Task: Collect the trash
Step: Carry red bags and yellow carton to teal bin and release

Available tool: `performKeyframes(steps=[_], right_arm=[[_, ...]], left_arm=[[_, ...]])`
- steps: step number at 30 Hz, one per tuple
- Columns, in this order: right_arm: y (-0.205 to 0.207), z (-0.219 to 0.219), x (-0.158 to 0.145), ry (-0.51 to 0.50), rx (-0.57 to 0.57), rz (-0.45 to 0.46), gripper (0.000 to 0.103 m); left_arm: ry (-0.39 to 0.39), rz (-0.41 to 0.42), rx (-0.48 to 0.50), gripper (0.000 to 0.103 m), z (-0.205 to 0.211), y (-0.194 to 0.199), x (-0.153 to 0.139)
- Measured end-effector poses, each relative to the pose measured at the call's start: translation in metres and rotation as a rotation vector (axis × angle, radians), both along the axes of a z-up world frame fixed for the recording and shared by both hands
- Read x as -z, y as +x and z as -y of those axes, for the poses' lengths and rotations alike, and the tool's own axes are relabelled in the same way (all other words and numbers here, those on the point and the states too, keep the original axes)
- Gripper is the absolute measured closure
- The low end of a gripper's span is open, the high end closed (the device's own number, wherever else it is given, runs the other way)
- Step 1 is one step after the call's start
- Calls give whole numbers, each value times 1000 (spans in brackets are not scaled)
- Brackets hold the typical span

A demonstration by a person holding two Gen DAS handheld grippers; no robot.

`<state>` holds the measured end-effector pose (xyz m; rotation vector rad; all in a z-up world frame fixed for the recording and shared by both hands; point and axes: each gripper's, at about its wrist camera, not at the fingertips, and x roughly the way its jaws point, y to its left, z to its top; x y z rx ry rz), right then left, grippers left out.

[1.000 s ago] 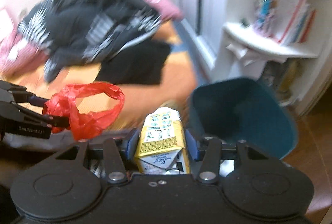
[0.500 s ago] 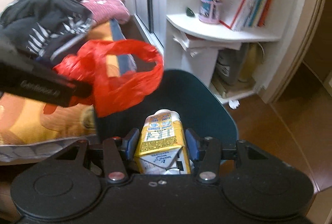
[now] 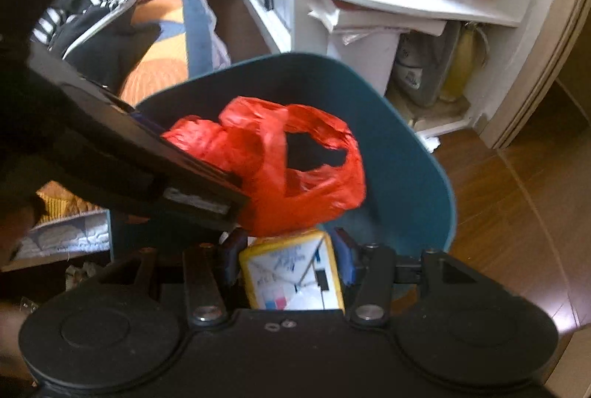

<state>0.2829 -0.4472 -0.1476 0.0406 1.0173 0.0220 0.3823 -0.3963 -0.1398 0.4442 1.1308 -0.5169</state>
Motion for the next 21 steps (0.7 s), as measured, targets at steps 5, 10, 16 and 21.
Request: performKeyframes(steps=[5,10,16,21], right_arm=[[-2,-8,-1,-41,-43,1,54],[-9,-12,-9,-51,-50,4,53],[-21,-12,-28,-39,-40,29,53],[-34,-22,-52,-11,-38,68,53]], left_arm=[[-18,-35,-9,37,2,4,14],[-37,-53,-13,37,-4,2,14],[-82,-47,-26,37,-23,-10,-8],[-114,-13,-40,37,-50,-27,-37]])
